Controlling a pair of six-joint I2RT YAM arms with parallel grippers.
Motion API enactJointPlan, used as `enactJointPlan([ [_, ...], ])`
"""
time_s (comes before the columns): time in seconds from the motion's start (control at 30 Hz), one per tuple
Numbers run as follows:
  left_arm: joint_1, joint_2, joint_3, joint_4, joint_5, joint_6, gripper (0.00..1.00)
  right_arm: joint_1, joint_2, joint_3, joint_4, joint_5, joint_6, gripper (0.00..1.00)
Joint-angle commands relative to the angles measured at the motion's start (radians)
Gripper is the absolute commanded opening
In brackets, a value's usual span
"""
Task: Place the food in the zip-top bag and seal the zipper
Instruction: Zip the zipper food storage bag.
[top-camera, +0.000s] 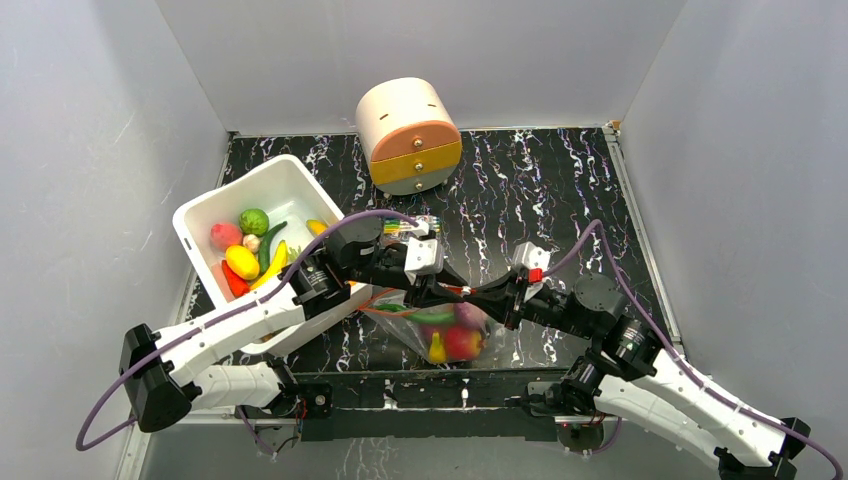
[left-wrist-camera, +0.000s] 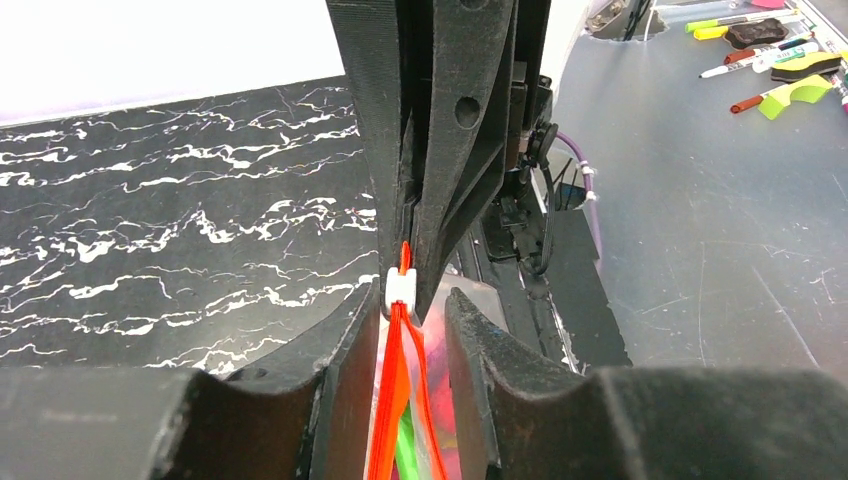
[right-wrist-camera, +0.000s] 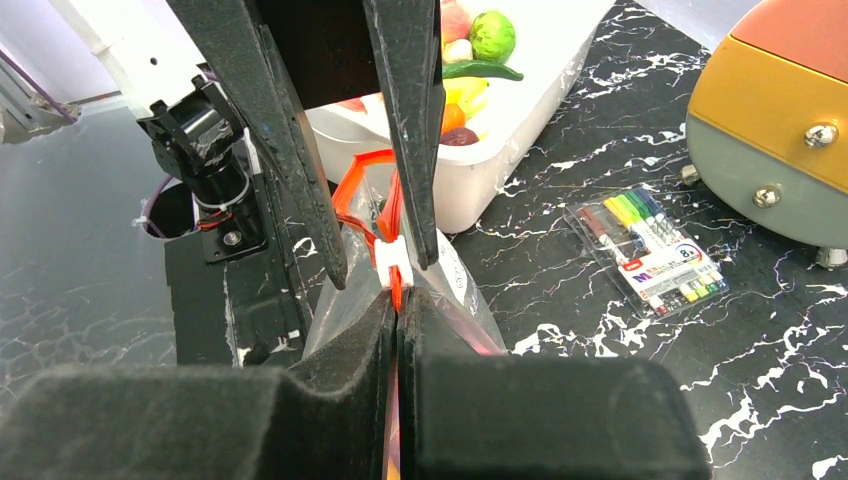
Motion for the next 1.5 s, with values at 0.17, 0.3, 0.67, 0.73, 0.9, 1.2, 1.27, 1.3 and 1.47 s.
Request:
enactJointPlan([
  [0.17, -0.002, 0.012, 0.041, 0.045, 0.07, -0.006, 0.21, 0.001, 0.007, 0.04, 0.078, -0.005, 0.002, 0.0],
  [0.3, -0.002, 0.008, 0.039, 0.033, 0.073, -0.001, 0.03, 0.0, -0.008, 0.03, 0.078, -0.004, 0.008, 0.0],
  [0.67, -0.002, -0.039, 0.022, -0.072, -0.027, 0.07, 0.0, 0.002, -0.128, -0.002, 0.078, 0.102, -0.003, 0.0],
  [0.73, -0.003, -0.033, 0.026, -0.092, -0.049, 0.078, 0.0, 0.0, -0.128, -0.006, 0.053, 0.106, -0.013, 0.0],
  [0.9, -0.001, -0.02, 0.039, -0.102, -0.071, 0.088, 0.0, 0.0, -0.117, -0.002, 0.034, 0.087, -0.022, 0.0],
  [1.2, -0.002, 0.022, 0.045, -0.037, -0.013, 0.041, 0.0, 0.0, -0.028, 0.075, -0.041, -0.008, -0.109, 0.22],
  [1.27, -0.002, 0.025, 0.042, -0.027, -0.009, 0.034, 0.0, 0.0, -0.011, 0.074, -0.027, -0.019, -0.11, 0.22],
  [1.3, -0.002, 0.026, 0.042, -0.025, -0.005, 0.033, 0.0, 0.0, -0.003, 0.071, -0.018, -0.024, -0.11, 0.23],
  [1.47, -0.003, 0.02, 0.049, -0.031, -0.004, 0.028, 0.0, 0.001, 0.036, 0.063, -0.021, -0.054, -0.133, 0.27],
])
